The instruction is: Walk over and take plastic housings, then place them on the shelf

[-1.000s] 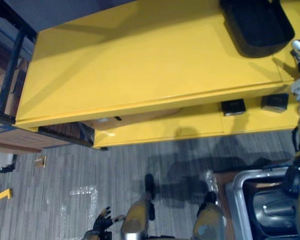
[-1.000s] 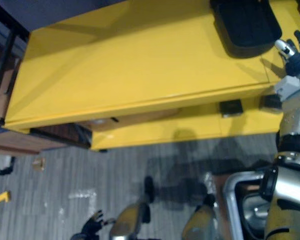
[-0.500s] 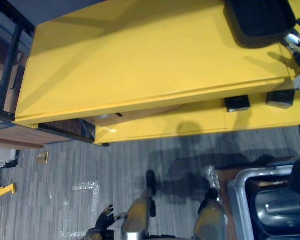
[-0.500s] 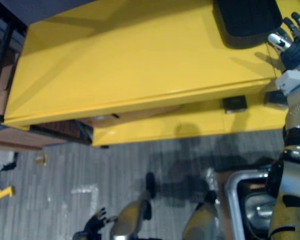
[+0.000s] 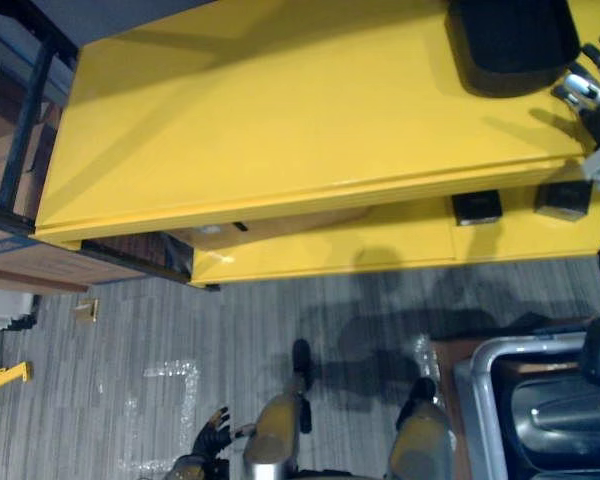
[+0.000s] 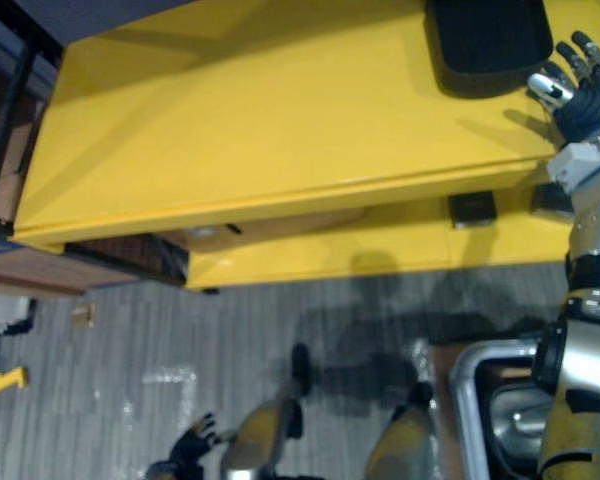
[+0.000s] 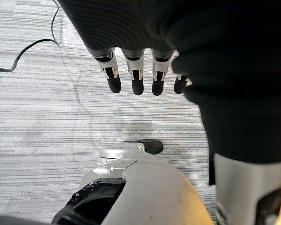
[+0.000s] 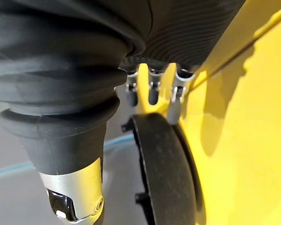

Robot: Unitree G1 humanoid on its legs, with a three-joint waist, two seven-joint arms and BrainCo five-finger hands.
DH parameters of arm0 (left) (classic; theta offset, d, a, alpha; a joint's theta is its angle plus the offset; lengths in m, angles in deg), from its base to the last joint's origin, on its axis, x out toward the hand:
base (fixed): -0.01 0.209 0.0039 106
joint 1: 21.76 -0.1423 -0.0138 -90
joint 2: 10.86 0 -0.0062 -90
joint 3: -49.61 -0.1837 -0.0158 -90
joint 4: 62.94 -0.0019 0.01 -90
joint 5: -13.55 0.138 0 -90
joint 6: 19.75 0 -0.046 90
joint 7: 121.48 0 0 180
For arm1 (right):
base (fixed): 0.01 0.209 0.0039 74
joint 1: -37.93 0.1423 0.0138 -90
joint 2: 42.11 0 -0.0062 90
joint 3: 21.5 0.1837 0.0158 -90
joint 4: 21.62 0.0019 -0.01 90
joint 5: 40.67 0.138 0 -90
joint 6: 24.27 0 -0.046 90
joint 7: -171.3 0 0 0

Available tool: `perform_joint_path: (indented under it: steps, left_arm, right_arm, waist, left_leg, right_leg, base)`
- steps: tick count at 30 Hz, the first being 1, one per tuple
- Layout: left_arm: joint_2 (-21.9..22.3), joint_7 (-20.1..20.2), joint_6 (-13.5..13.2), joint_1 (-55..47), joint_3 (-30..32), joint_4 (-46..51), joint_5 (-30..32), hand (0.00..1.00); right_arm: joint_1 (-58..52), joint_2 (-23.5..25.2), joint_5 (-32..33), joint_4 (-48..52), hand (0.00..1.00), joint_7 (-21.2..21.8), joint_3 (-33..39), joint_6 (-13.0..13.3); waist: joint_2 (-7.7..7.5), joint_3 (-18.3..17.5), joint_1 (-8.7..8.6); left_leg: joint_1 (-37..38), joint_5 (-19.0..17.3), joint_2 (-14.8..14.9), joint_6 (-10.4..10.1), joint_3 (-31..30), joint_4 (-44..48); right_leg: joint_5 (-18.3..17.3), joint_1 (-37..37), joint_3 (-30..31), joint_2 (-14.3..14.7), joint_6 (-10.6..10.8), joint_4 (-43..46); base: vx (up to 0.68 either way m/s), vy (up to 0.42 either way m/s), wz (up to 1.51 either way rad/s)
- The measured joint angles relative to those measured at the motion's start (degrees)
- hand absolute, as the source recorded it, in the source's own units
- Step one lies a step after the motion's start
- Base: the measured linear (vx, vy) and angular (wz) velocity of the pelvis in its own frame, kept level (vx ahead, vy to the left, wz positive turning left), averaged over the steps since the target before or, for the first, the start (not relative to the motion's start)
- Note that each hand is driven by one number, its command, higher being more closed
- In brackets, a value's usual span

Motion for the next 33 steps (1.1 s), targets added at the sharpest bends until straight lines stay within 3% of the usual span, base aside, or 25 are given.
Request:
perform_joint_path:
  steps: [6,9,11,13,16,17,19,20,23,27,30,33]
  left_arm:
    - [0.0,0.1,-0.1,0.0,0.7,0.2,0.1,0.00]
    - [0.0,0.2,0.0,-0.2,2.1,0.1,0.1,0.00]
    - [-0.1,0.2,-0.1,-0.2,2.9,-0.5,0.2,0.00]
    - [-0.1,0.3,0.0,-0.3,3.5,-1.1,0.6,0.00]
    - [-0.2,0.3,-0.1,-0.5,5.5,-3.5,1.4,0.00]
    - [-0.3,0.4,-0.1,-0.9,7.1,-5.1,3.0,0.00]
    - [-0.1,0.2,-0.2,-0.9,9.0,-7.2,4.8,0.00]
    - [0.0,-0.1,-0.3,-0.9,9.4,-8.3,5.6,0.00]
    - [0.0,-1.1,-0.4,-0.8,11.6,-10.4,5.9,0.00]
    - [1.0,-3.4,-1.0,-0.3,13.6,-12.4,5.0,0.00]
    - [2.5,-4.1,-1.4,0.2,14.2,-12.3,4.5,0.00]
    - [3.5,-5.2,-1.6,0.8,14.2,-12.4,4.5,0.00]
  right_arm:
    - [-1.8,0.0,-1.1,1.9,0.00,-5.9,3.2,3.9]
    - [-5.9,0.0,-2.3,7.7,0.00,-9.6,6.4,6.0]
    - [-10.5,0.0,-2.3,12.5,0.00,-12.2,9.3,8.0]
    - [-14.0,0.0,-2.2,17.2,0.00,-13.3,11.3,8.3]
    - [-23.1,1.8,-2.2,28.5,0.00,-13.4,14.2,8.2]
    - [-28.5,4.9,-2.3,34.6,0.00,-13.9,15.3,8.1]
    - [-36.3,9.7,-2.3,41.8,0.00,-14.3,16.8,7.8]
    - [-41.0,13.0,-2.3,45.9,0.00,-14.3,17.4,7.2]
    - [-48.9,19.3,-2.3,51.2,0.00,-13.4,18.0,5.1]
    - [-61.0,26.5,-2.3,52.7,0.00,-11.2,18.0,1.8]
    - [-69.5,32.4,-2.7,52.4,0.00,-11.0,17.4,0.6]
    - [-75.7,36.7,-11.7,50.4,0.00,-16.3,15.2,0.3]
  waist:
    - [-0.98,0.6,-0.10]
    - [-2.56,0.3,-0.33]
    - [-4.55,0.1,-1.02]
    - [-5.79,-0.7,-1.53]
    - [-9.07,-3.8,-2.82]
    - [-10.99,-6.0,-2.98]
    - [-12.90,-9.2,-3.45]
    - [-13.95,-11.1,-4.62]
    - [-15.40,-13.1,-6.07]
    - [-14.99,-15.4,-8.89]
    - [-13.74,-16.5,-10.17]
    - [-12.66,-17.1,-11.27]
  left_leg:
    - [1.5,0.0,0.8,0.0,0.4,-0.1]
    - [1.8,-0.1,2.0,-0.1,1.0,-0.1]
    - [3.4,-0.5,2.4,-0.3,1.4,-0.1]
    - [4.1,-0.8,2.6,-0.4,1.6,-0.1]
    - [5.2,-1.5,3.3,-0.7,2.5,-0.1]
    - [6.3,-2.2,3.9,-1.1,3.7,-0.1]
    - [7.5,-3.0,4.4,-1.4,4.9,-0.1]
    - [7.9,-3.4,4.7,-1.7,5.1,-0.1]
    - [9.4,-4.2,5.6,-2.1,7.3,-0.1]
    - [10.8,-4.8,5.7,-2.4,9.8,-0.1]
    - [11.8,-5.5,5.7,-2.5,11.6,-0.1]
    - [12.6,-6.0,5.7,-2.5,13.0,-0.1]
  right_leg:
    - [1.4,2.8,-0.4,1.3,-0.2,-2.8]
    - [3.2,4.1,-0.3,3.1,-0.4,-6.2]
    - [4.0,6.6,-0.3,3.9,-0.4,-8.5]
    - [4.6,7.7,-0.3,4.3,-0.3,-10.1]
    - [5.7,9.7,0.7,5.7,-0.5,-13.8]
    - [6.3,10.5,1.7,6.4,-0.4,-15.2]
    - [6.3,11.3,2.8,7.0,-0.6,-16.3]
    - [6.2,11.7,2.9,7.3,-0.8,-16.9]
    - [6.1,11.8,4.8,8.1,-0.9,-17.2]
    - [6.2,11.6,6.9,8.2,-1.0,-17.2]
    - [6.1,11.7,8.6,8.1,-0.9,-17.1]
    - [6.1,11.6,9.8,8.1,-0.8,-17.0]
  base:
    - [0.00,-0.005,-0.03]
    - [-0.01,-0.006,-0.13]
    - [0.01,-0.002,-0.11]
    - [0.02,-0.004,-0.10]
    - [0.06,-0.020,-0.20]
    - [0.08,-0.032,-0.35]
    - [0.09,-0.050,-0.35]
    - [0.09,-0.050,-0.25]
    - [0.05,-0.032,-0.34]
    - [0.03,0.006,-0.32]
    - [0.02,0.012,-0.30]
    - [0.01,0.010,-0.20]
